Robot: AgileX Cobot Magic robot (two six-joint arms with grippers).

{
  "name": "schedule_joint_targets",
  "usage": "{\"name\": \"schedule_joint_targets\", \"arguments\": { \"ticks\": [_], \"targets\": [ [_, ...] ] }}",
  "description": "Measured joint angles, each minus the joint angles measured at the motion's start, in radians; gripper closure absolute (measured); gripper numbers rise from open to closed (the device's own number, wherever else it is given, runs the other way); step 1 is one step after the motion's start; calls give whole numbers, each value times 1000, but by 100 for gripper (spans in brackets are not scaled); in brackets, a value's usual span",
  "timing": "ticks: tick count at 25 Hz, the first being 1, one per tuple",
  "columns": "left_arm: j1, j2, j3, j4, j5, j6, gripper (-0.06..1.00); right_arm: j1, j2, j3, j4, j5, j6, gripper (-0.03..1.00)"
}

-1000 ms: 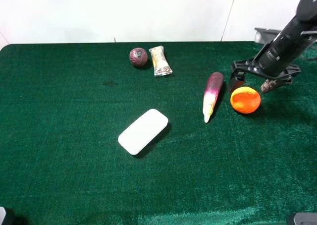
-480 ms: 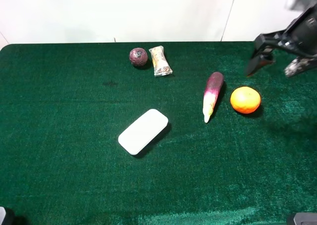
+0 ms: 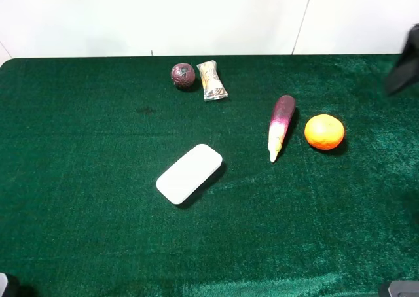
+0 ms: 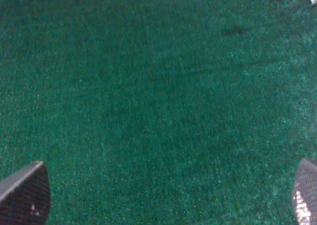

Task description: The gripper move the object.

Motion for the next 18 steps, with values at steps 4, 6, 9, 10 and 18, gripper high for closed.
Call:
{"name": "schedule_joint_targets", "arguments": {
  "ticks": [4, 6, 9, 10, 18],
  "targets": [
    [0, 0, 0, 0, 0, 0, -5, 0, -151, 0, -15, 4, 3, 28],
    [0, 0, 0, 0, 0, 0, -5, 0, -228, 0, -17, 5, 6, 28],
    [0, 0, 0, 0, 0, 0, -5, 0, -345, 10, -27, 6, 14, 28],
    [0, 0, 0, 0, 0, 0, -5, 0, -387, 18, -32, 6, 16, 28],
    [0, 0, 0, 0, 0, 0, -5, 0, -692, 159, -33, 8, 23, 28]
  ]
}}
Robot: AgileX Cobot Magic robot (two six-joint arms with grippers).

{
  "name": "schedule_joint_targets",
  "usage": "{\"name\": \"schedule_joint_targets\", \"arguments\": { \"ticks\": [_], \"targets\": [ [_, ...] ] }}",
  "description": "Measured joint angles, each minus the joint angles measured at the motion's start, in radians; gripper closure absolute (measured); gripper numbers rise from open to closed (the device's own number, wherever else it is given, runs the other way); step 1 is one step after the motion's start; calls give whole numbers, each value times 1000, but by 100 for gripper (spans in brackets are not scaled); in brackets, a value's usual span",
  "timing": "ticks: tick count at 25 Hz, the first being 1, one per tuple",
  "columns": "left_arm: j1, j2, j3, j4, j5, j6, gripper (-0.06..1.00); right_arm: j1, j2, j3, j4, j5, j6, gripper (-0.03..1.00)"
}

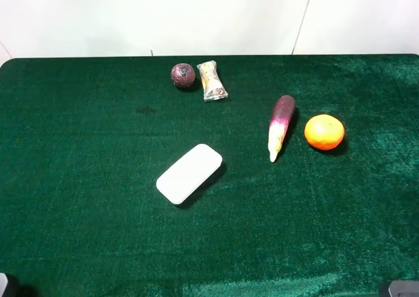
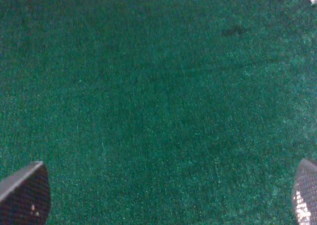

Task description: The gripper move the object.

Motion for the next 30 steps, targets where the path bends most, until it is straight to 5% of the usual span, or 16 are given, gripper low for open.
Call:
{"name": "schedule_joint_targets", "arguments": {
  "ticks": [14, 22, 30],
  "targets": [
    [0, 0, 0, 0, 0, 0, -5, -1, -428, 320, -3, -39, 3, 28],
    [0, 0, 0, 0, 0, 0, -5, -99, -444, 348, -62, -133, 3, 28],
    [0, 0, 0, 0, 0, 0, -5, -105, -444, 377, -62, -187, 4, 28]
  ]
}}
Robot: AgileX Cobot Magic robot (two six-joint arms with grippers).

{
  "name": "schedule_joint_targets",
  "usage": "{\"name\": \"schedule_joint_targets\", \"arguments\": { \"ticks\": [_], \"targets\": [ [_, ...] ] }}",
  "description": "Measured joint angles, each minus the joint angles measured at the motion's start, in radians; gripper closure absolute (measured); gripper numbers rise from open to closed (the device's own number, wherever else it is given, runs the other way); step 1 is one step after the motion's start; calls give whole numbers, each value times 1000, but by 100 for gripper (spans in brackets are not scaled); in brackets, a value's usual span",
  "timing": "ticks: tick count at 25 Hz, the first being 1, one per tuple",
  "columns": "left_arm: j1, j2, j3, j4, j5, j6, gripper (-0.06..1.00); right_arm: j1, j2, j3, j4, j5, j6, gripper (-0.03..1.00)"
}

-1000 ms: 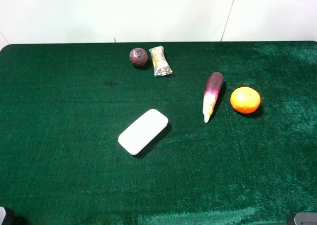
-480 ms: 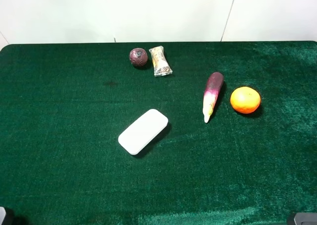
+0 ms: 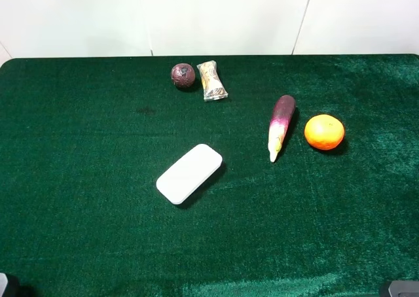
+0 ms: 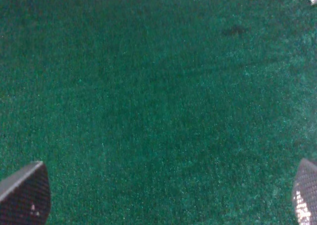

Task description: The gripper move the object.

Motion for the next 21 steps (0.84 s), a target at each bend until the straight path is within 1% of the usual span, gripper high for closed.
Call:
{"name": "schedule_joint_targets", "arguments": {
  "ticks": [21],
  "targets": [
    [0, 0, 0, 0, 0, 0, -5, 0, 0, 0, 0, -1, 0, 28]
  ]
}}
